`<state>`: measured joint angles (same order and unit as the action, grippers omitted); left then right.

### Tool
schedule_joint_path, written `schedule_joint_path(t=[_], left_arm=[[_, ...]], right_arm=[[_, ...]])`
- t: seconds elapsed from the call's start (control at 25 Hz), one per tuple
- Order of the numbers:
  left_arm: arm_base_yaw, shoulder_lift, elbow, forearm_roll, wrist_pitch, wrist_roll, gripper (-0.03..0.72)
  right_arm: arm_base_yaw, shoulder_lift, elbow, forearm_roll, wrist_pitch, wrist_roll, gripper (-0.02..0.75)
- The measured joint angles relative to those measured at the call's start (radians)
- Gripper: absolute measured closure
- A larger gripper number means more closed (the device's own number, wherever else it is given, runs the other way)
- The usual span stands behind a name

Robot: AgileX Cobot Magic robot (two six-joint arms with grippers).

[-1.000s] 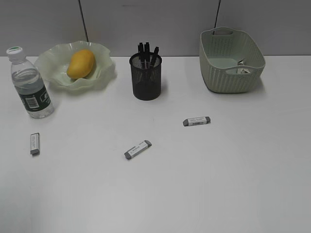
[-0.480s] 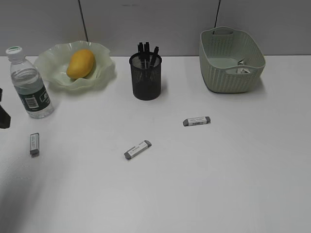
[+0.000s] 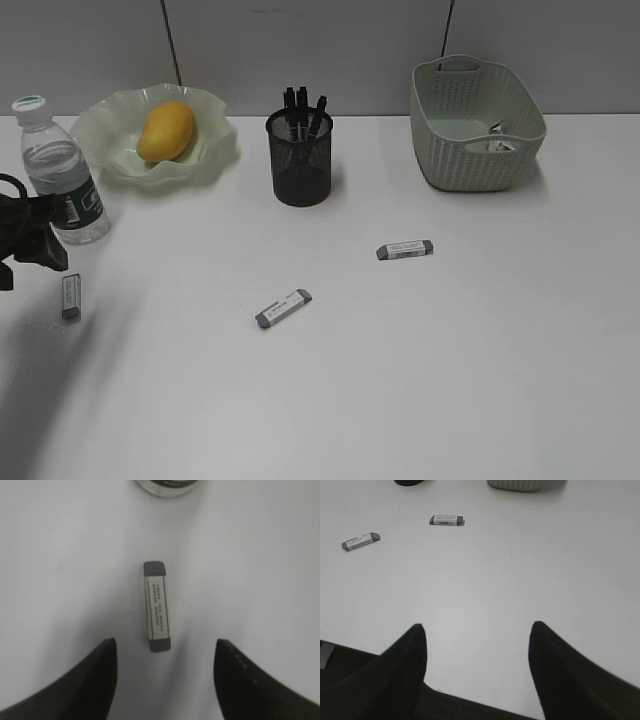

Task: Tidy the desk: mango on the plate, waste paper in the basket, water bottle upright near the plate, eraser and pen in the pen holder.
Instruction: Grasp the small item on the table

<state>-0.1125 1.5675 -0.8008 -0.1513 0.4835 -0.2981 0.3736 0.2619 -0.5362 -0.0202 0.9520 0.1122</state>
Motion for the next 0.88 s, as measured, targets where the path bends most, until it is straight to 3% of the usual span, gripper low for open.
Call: schedule_joint_path(t=[0.88], left_arm=[[-0.014, 0.242, -0.007, -0.002, -0.204, -0.11, 0.24]], right_arm=[[0.0, 0.0, 0.0, -0.005, -0.002, 0.0, 0.23]])
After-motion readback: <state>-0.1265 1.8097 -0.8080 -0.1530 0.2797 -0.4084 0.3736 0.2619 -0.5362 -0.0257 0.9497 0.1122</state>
